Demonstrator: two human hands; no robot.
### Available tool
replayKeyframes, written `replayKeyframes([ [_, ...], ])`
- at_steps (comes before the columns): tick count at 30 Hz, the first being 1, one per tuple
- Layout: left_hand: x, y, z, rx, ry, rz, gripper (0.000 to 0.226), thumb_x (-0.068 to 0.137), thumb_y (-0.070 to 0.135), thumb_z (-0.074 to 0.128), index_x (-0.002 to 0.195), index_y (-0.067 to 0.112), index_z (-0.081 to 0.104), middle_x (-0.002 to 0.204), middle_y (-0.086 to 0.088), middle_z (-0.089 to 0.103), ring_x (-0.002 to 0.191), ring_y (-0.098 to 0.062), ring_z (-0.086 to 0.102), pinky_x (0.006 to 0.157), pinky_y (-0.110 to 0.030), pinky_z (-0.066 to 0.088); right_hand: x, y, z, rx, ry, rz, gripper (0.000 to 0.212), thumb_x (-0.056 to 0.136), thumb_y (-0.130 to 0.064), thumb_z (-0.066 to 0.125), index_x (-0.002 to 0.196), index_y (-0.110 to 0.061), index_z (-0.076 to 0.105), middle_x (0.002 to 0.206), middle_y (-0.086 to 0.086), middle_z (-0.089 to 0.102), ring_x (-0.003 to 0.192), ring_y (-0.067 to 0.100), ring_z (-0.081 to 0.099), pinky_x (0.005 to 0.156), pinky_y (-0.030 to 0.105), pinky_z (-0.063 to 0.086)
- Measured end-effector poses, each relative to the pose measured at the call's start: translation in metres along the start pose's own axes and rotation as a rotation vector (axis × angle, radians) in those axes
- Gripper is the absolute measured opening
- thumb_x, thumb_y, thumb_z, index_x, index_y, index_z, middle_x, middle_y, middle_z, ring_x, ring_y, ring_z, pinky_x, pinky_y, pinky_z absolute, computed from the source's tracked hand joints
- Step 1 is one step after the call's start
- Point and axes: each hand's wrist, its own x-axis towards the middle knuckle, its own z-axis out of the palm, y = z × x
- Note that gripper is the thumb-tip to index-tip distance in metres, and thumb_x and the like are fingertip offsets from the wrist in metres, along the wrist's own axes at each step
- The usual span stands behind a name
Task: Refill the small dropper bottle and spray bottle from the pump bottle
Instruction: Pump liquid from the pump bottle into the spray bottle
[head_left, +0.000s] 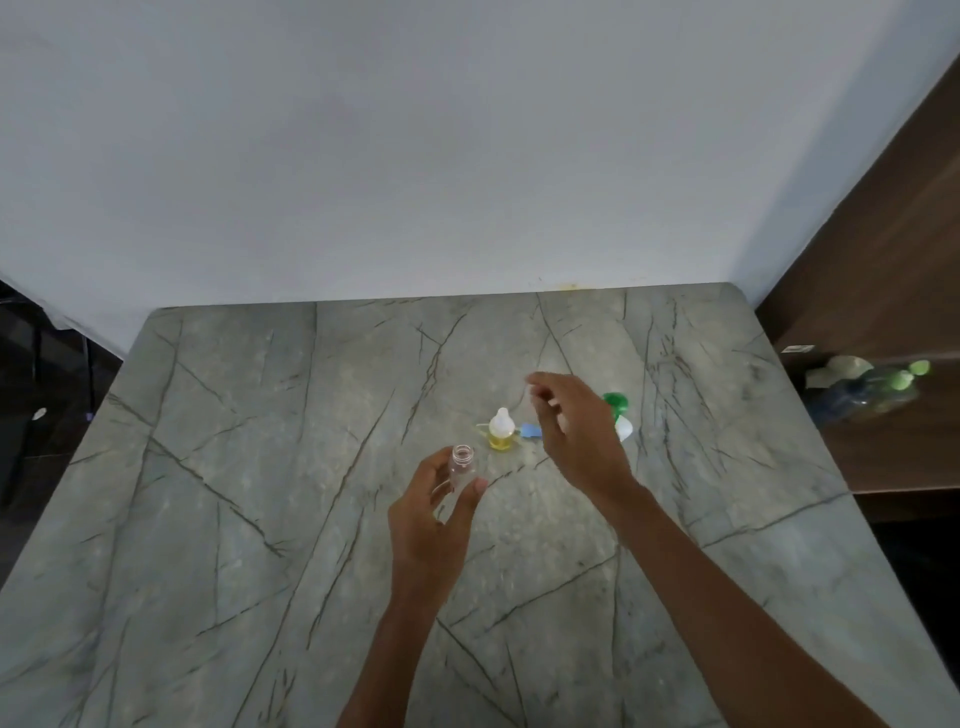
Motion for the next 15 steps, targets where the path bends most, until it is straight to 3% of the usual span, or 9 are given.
replayKeyframes([
  [2,-0.002,0.004,0.007,-0.024,0.005,-0.001,0.047,0.080,0.047,0.065,0.119,0.020,0.062,0.111,0.015,0.068,0.105,0.000,0.064,0.091,-0.027,0.055,-0.023,0.009,-0.027,-0.013,0.222,0.044,0.019,0.091,-0.015,0.059,0.110,-0.011,0.058,0.100,-0.001,0.059,0.084,0.006,0.056,0.073,0.011,0.044],
  [4,-0.005,0.009,0.014,-0.041,0.007,0.003,0.044,0.081,0.042,0.066,0.118,0.018,0.063,0.111,0.014,0.069,0.104,0.000,0.064,0.090,-0.025,0.054,-0.037,0.037,-0.046,-0.050,0.313,0.147,0.033,0.087,-0.024,0.065,0.116,-0.013,0.054,0.109,0.002,0.055,0.094,0.011,0.053,0.077,0.016,0.044],
  [7,-0.009,0.015,0.025,-0.040,-0.004,0.008,0.041,0.082,0.038,0.068,0.118,0.018,0.063,0.109,0.015,0.069,0.103,0.002,0.064,0.090,-0.022,0.054,-0.037,0.086,-0.057,-0.097,0.071,0.221,0.067,0.076,-0.037,0.074,0.132,-0.019,0.041,0.130,0.002,0.044,0.119,0.015,0.040,0.091,0.027,0.039],
  [10,-0.014,0.020,0.033,-0.048,-0.011,0.009,0.045,0.081,0.043,0.066,0.119,0.018,0.063,0.111,0.014,0.069,0.104,0.000,0.064,0.088,-0.022,0.055,-0.033,0.117,-0.055,-0.094,-0.154,0.196,0.090,0.067,-0.042,0.080,0.140,-0.025,0.029,0.139,0.000,0.036,0.122,0.013,0.036,0.096,0.032,0.035],
  [13,-0.020,0.022,0.040,-0.024,0.002,0.013,0.045,0.081,0.044,0.066,0.118,0.019,0.063,0.112,0.014,0.069,0.104,0.000,0.065,0.088,-0.022,0.055,-0.029,0.134,-0.043,-0.052,-0.287,0.187,0.093,0.067,-0.042,0.081,0.141,-0.026,0.027,0.138,-0.001,0.040,0.117,0.009,0.042,0.096,0.029,0.039],
  [15,-0.023,0.023,0.043,-0.025,0.016,0.006,0.041,0.082,0.040,0.068,0.117,0.019,0.063,0.110,0.014,0.070,0.103,0.000,0.065,0.088,-0.022,0.055,-0.028,0.139,-0.033,0.018,-0.287,0.223,0.089,0.067,-0.035,0.082,0.139,-0.026,0.030,0.134,-0.002,0.046,0.111,0.011,0.049,0.092,0.027,0.042],
])
